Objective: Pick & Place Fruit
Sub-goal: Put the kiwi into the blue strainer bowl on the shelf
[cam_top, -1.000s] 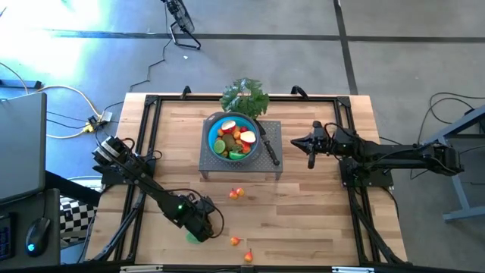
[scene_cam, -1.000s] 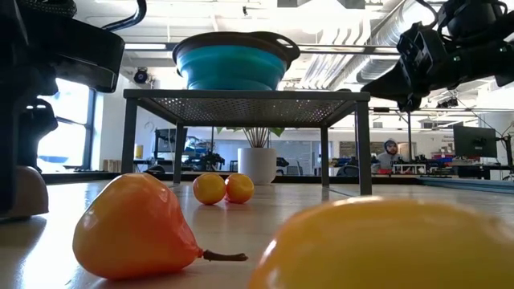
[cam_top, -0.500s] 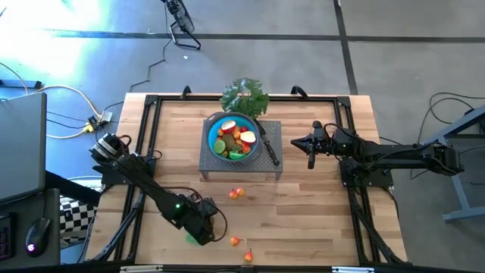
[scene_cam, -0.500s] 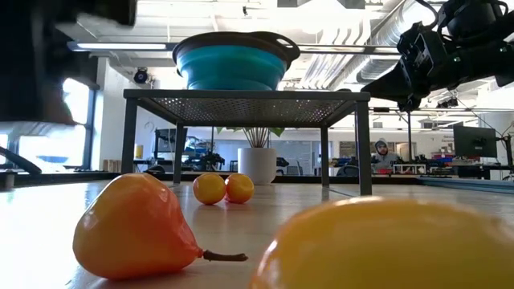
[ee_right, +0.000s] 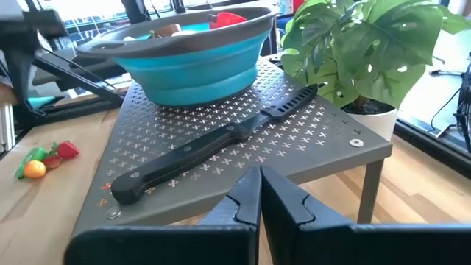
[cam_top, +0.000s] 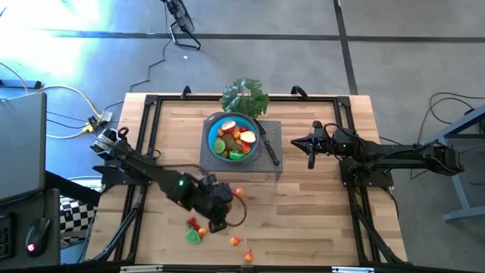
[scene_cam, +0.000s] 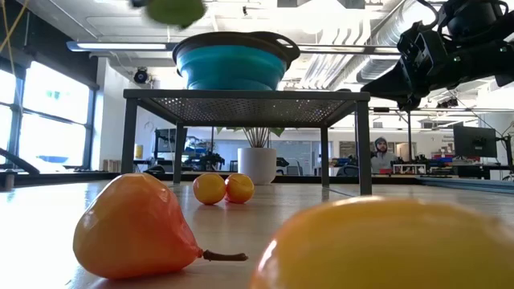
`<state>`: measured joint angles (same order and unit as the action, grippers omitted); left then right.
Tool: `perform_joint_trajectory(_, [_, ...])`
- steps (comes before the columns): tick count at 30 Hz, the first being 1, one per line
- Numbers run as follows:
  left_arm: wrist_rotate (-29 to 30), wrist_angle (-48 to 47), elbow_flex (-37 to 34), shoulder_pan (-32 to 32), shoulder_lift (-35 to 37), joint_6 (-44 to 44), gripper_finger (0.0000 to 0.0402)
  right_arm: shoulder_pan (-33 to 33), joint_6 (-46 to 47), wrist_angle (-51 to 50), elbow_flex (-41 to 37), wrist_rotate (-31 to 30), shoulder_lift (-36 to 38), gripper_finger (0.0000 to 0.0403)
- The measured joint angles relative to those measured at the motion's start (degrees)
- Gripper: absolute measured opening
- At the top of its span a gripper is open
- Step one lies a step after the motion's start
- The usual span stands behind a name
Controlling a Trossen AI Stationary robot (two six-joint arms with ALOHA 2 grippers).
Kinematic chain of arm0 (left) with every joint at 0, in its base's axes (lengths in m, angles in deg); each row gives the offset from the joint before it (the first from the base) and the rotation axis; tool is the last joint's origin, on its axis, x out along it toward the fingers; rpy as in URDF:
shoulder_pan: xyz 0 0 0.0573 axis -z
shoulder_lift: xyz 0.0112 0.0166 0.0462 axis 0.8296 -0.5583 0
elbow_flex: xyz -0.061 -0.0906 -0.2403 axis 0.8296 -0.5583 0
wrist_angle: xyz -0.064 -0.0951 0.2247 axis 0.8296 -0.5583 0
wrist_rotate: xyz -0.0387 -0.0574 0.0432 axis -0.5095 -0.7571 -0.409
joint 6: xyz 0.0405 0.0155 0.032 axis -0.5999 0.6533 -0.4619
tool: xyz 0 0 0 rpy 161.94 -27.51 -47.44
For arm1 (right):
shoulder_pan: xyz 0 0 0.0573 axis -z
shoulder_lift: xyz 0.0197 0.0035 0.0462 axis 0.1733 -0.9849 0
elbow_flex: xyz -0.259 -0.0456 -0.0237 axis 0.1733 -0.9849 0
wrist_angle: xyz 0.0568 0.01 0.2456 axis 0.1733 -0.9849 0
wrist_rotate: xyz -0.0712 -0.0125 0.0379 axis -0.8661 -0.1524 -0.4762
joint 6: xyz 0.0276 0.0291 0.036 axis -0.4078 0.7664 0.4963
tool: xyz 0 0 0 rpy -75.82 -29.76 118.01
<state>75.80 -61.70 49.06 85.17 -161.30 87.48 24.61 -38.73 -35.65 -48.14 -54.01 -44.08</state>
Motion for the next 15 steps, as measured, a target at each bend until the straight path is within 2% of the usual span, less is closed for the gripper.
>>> perform_joint_trajectory(10, [0.0,-7.8,12.9,-8.8,0.1,-12.3,0.0221,0.0,-1.7,0.1,0.0,0.0,0.0,0.0002])
perform_joint_trajectory(15, [0.0,-8.1,17.4,-13.5,0.1,-18.5,0.0221,0.0,-1.7,0.1,0.0,0.0,0.0,0.0002])
